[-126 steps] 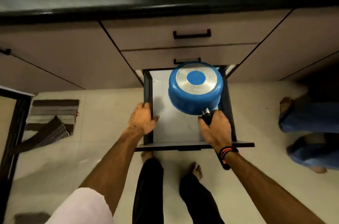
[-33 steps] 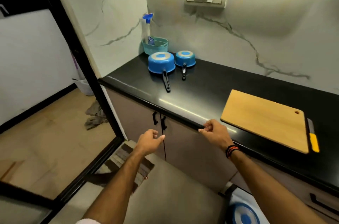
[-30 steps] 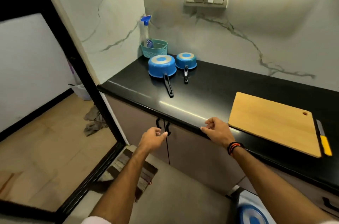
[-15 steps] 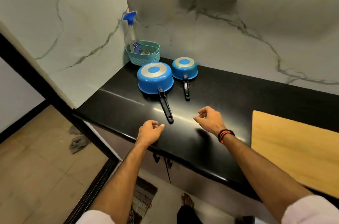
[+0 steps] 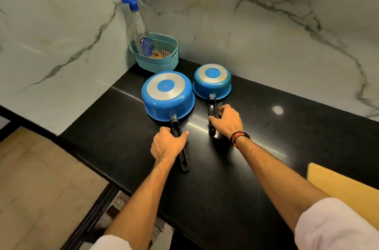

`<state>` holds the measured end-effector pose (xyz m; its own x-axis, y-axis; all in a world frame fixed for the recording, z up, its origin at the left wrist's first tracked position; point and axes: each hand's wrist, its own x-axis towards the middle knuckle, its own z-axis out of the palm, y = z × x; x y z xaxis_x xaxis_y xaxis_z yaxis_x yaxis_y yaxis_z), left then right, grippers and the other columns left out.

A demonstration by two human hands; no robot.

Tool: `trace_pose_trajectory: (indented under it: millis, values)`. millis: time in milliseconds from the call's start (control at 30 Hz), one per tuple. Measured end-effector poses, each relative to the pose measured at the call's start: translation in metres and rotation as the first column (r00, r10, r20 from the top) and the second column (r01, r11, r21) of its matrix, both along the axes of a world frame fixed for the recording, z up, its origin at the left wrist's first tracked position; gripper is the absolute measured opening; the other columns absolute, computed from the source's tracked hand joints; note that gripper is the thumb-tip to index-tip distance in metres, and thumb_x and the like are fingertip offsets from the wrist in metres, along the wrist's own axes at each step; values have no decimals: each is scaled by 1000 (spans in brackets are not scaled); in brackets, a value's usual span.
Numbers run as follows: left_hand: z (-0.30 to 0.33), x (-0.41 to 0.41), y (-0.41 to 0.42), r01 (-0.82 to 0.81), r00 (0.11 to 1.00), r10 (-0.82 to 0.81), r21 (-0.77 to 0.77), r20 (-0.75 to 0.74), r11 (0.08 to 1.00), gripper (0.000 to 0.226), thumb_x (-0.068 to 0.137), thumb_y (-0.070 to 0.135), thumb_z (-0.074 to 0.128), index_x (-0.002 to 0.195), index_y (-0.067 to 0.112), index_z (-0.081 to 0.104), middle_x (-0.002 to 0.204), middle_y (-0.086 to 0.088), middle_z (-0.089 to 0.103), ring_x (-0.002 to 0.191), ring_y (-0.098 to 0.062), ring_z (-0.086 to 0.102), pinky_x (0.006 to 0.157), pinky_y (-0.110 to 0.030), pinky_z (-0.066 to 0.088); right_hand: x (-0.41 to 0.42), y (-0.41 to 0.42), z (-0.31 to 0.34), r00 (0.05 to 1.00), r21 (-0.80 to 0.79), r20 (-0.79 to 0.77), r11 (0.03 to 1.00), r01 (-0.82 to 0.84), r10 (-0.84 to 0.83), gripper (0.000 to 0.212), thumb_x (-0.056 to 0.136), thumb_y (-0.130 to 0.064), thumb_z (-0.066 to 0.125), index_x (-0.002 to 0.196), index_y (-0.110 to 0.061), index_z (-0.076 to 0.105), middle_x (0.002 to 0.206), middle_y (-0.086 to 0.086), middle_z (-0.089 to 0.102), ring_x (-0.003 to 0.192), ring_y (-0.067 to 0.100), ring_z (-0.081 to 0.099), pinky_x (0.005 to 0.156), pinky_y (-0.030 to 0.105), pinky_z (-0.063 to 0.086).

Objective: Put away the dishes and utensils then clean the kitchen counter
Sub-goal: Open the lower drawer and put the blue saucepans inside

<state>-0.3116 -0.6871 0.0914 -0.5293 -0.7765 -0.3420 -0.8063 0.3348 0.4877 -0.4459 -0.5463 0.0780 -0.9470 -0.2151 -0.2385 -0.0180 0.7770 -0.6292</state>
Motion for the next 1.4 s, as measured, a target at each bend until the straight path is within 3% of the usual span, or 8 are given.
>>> trace_pose_trajectory:
  millis: [233, 467, 567, 667, 800, 1000, 1133, 1400]
  values:
    - [-4, -33, -6, -45, 994, 55, -100, 93, 994, 60, 72, 60, 74, 111, 17, 61, 109, -5, 67, 103, -26, 63, 79, -38, 49, -36, -36, -5, 996, 133, -52, 988, 78, -71, 61, 75, -62, 70, 111, -14, 61, 111, 9, 64, 102, 29, 63, 81, 38, 53]
    - [-11, -41, -16, -92, 992, 100, -106, 77, 990, 48, 70, 57, 71, 95, 17, 67, 94, -6, 68, 94, -28, 64, 77, -36, 49, -49, -42, -4, 991, 160, -19, 978, 137, -136, 29, 74, -44, 66, 82, -16, 61, 81, 3, 63, 78, 26, 60, 65, 30, 44]
    - [-9, -43, -22, -117, 991, 121, -58, 55, 991, 39, 73, 47, 68, 89, 13, 62, 84, -4, 60, 82, -26, 58, 72, -34, 46, -48, -37, -1, 975, 44, 53, 976, 215, -217, 28, 72, -39, 65, 81, -12, 62, 71, 0, 62, 71, 24, 61, 65, 30, 50]
    - [-8, -40, -25, -182, 983, 183, 83, -6, 980, 28, 72, 37, 62, 79, 10, 64, 69, 2, 68, 70, -17, 66, 72, -32, 52, -44, -33, 4, 917, -194, 287, 921, 338, -276, 26, 71, -28, 60, 81, -6, 69, 56, 1, 70, 54, 18, 70, 61, 31, 61]
    - [3, -32, -20, -213, 970, 229, 175, -76, 961, 17, 75, 25, 59, 80, 10, 65, 59, 0, 70, 50, -10, 66, 53, -25, 44, -25, -28, 10, 899, -263, 328, 886, 382, -291, 24, 71, -22, 58, 78, -3, 70, 55, 4, 70, 41, 14, 62, 43, 25, 54]
    - [28, -2, -9, -183, 957, 221, 198, -187, 963, 19, 74, 24, 59, 81, 8, 64, 65, -4, 70, 48, -13, 66, 47, -22, 40, 23, -3, 15, 940, -237, 185, 915, 327, -288, 24, 67, -32, 59, 65, -9, 64, 57, 8, 68, 50, 27, 67, 49, 42, 59]
    - [36, 32, 3, -155, 970, 180, 151, -166, 976, 17, 75, 25, 60, 82, 10, 63, 64, -5, 69, 50, -13, 65, 48, -23, 38, 57, 20, 16, 952, -181, 147, 938, 294, -270, 21, 65, -35, 57, 63, -14, 63, 60, 7, 68, 57, 29, 68, 59, 44, 61]
    - [40, 125, 36, -73, 983, 86, 82, -165, 994, 22, 74, 27, 59, 84, 8, 64, 64, -6, 69, 49, -14, 64, 54, -27, 43, 162, 80, 18, 936, -173, 107, 920, 351, -336, 29, 63, -39, 57, 70, -12, 64, 64, 6, 69, 58, 27, 68, 56, 42, 61]
